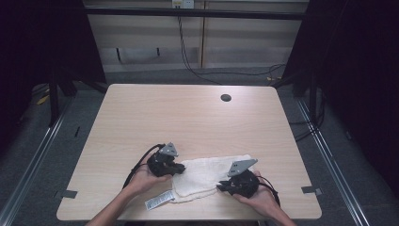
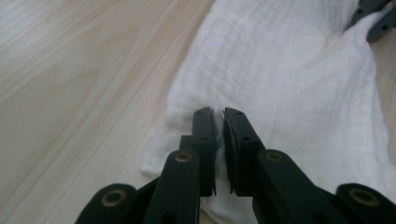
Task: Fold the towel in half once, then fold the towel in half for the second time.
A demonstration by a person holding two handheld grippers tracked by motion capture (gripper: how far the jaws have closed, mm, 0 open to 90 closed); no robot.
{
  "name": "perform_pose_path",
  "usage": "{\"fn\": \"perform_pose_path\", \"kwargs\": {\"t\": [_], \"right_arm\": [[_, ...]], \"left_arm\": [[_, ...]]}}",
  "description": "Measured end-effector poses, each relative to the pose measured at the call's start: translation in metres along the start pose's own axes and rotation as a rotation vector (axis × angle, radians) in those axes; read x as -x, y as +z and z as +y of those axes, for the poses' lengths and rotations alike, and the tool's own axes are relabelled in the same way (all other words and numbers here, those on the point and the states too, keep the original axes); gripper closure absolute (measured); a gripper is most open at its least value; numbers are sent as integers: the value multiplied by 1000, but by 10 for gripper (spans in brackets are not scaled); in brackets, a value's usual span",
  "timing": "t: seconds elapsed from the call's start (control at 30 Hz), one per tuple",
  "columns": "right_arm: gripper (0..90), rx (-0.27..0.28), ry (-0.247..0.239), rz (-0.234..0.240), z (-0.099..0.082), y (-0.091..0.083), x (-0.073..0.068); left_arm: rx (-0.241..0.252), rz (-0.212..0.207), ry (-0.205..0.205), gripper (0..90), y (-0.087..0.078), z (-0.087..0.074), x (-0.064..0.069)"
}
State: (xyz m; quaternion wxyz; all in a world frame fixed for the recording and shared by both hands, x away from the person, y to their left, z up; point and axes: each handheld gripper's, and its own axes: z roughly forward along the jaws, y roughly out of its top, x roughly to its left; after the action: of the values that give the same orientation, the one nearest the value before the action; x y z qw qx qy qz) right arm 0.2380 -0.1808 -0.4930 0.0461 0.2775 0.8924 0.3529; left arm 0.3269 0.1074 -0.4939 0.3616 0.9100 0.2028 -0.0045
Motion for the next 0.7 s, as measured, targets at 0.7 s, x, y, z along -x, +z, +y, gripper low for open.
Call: {"fn": "perform_pose_path", "kwargs": {"t": [0.7], "right_arm": [[561, 74, -39, 116, 39, 17, -31]], "left_arm": [[160, 0, -96, 611, -34, -4, -25]]}}
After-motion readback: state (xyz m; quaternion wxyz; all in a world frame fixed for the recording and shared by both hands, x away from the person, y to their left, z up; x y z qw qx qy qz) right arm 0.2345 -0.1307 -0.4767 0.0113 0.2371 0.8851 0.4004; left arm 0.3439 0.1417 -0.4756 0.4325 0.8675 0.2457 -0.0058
